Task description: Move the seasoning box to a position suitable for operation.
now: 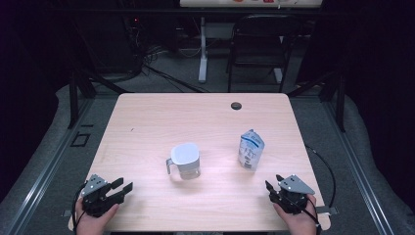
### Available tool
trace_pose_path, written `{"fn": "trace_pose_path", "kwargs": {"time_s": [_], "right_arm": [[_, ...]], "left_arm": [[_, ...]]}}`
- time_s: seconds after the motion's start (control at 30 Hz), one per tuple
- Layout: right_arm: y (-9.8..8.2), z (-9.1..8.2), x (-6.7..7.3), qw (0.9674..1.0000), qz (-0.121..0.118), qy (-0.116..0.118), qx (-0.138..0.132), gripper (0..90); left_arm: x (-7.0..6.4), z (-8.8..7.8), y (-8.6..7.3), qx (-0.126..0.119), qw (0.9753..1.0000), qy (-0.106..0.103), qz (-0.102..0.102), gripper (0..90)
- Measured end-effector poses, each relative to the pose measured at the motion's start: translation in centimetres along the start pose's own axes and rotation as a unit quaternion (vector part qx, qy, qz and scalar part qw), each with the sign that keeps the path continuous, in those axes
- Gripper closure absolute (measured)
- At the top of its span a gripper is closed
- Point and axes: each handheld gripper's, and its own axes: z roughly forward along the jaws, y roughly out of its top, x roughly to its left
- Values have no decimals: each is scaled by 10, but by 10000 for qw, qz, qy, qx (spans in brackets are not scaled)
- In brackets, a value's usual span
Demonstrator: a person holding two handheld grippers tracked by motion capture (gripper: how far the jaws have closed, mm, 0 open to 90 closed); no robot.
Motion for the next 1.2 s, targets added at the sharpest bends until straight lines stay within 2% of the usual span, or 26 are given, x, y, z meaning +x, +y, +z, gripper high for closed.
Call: {"fn": "trace_pose_path", "kwargs": {"time_s": [0.1,0.2,0.27,0.37,0.47,0.57,0.67,0.77,0.87,0.97,1.1,1.2], "right_arm": [[-4,1,-2,9999,69,50,104,577],[-4,1,-7,9999,143,88,1,581],[-5,2,-7,9999,103,60,-75,585],[-6,4,-8,9999,-50,31,-88,583],[-8,9,-9,9994,209,259,77,583],[-9,11,-6,9993,249,248,140,576],[-8,11,-3,9993,269,266,71,562],[-6,10,1,9994,167,316,19,562],[-5,10,6,9993,114,339,51,558],[-4,10,7,9994,75,338,92,553],[-5,11,7,9993,119,349,54,541],[-5,12,6,9992,177,356,78,537]], "left_arm": [[0,2,-1,27,10000,-33,-50,538],[0,6,-1,81,10000,-31,-27,531],[0,10,-1,116,9999,-35,-34,523],[-2,15,0,201,9997,10,111,522],[-5,17,-3,232,9995,14,207,523],[-7,18,-4,245,9995,17,194,525],[-12,17,-3,302,9991,2,294,547],[-16,16,-5,248,9989,28,396,548],[-18,15,-5,227,9990,55,386,509],[-18,15,-5,199,9992,63,336,510],[-20,15,-5,153,9991,106,392,521],[-19,16,-5,147,9992,54,378,547]]}}
